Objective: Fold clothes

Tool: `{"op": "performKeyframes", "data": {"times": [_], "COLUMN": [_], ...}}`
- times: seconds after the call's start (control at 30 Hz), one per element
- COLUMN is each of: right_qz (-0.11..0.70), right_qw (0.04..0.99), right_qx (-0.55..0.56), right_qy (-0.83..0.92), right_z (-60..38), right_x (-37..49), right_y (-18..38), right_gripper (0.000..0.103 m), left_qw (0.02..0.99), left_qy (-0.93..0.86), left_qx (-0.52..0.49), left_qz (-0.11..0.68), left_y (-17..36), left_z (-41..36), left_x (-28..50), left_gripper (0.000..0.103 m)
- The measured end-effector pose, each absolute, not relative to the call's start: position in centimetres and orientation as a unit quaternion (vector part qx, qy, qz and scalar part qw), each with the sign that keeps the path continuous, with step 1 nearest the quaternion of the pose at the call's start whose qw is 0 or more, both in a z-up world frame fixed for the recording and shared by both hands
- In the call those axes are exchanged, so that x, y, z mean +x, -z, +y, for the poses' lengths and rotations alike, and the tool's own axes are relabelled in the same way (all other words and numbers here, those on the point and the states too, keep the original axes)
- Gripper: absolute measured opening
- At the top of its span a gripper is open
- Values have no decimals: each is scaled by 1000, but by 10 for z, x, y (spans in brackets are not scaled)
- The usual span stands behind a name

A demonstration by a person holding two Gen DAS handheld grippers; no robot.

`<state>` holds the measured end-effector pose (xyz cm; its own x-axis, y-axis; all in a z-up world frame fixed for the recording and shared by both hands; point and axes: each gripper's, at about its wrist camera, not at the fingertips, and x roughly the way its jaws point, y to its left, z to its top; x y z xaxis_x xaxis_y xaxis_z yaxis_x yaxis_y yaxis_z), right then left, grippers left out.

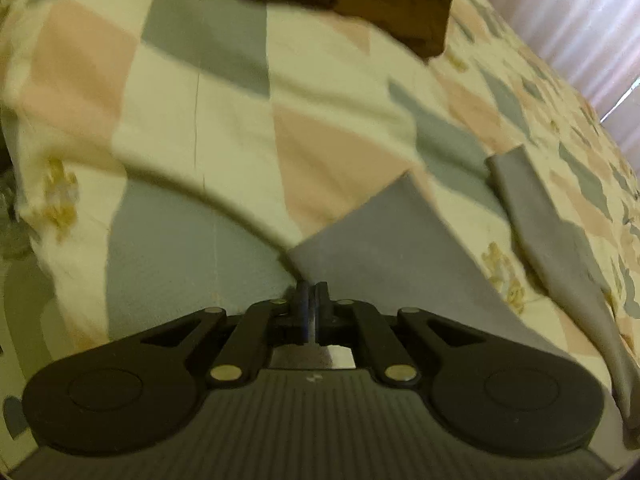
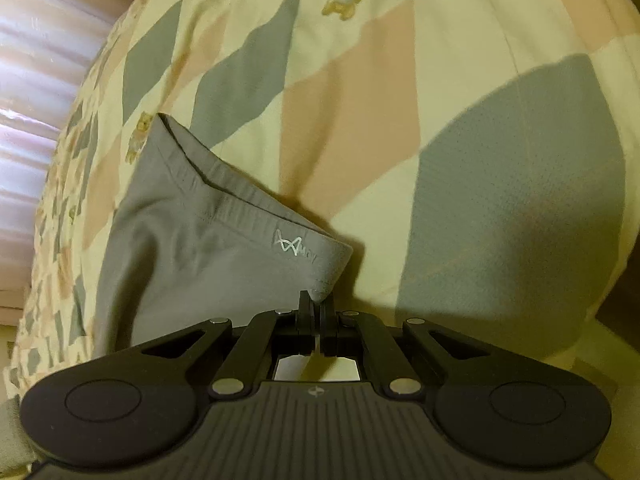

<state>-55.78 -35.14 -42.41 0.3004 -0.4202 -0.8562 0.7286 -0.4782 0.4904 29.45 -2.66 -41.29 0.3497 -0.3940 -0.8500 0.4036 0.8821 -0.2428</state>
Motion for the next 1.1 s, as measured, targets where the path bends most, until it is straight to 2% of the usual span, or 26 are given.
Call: {"op": "performKeyframes", "data": {"times": [0.03,0.13,0.2,0.23,0.33,0.43,0.57,0.7,0.77,0.9,0.93,0.97,1.03,1.1], "right_qz": [125,151,213,242,279,284,337,366,375,417,419,421,416,414], "right_qw": [501,521,509,504,528,604,710,756,772,798,802,805,803,797], "right_qx": [629,621,604,590,501,441,350,312,303,232,225,220,238,257], "right_qy": [581,566,575,582,626,600,510,444,415,367,361,356,355,357], "right_z": [-354,-365,-371,-374,-378,-390,-408,-413,-409,-392,-389,-387,-388,-390], "right_x": [-557,-556,-552,-550,-538,-514,-443,-374,-343,-271,-257,-243,-222,-203], "right_y": [422,415,413,411,386,364,345,349,352,352,353,355,360,365], "right_gripper": [1,3,45,47,48,48,47,48,48,56,56,58,59,60], "left_qw": [828,844,849,847,845,836,810,782,769,746,741,737,707,682], "left_qy": [247,213,169,171,216,295,360,407,430,455,459,462,477,493], "left_qx": [5,43,79,79,109,169,185,166,168,198,191,185,173,187], "left_qz": [504,490,494,496,476,430,424,442,443,444,451,458,492,506], "left_y": [403,385,380,374,353,342,352,362,368,387,393,398,414,433], "left_z": [-27,-24,-20,-22,-41,-93,-158,-215,-238,-269,-276,-284,-301,-319], "left_x": [292,293,295,293,270,244,238,264,278,310,321,332,348,353], "left_gripper": [0,11,14,14,16,27,27,30,41,45,52,66,78,73]}}
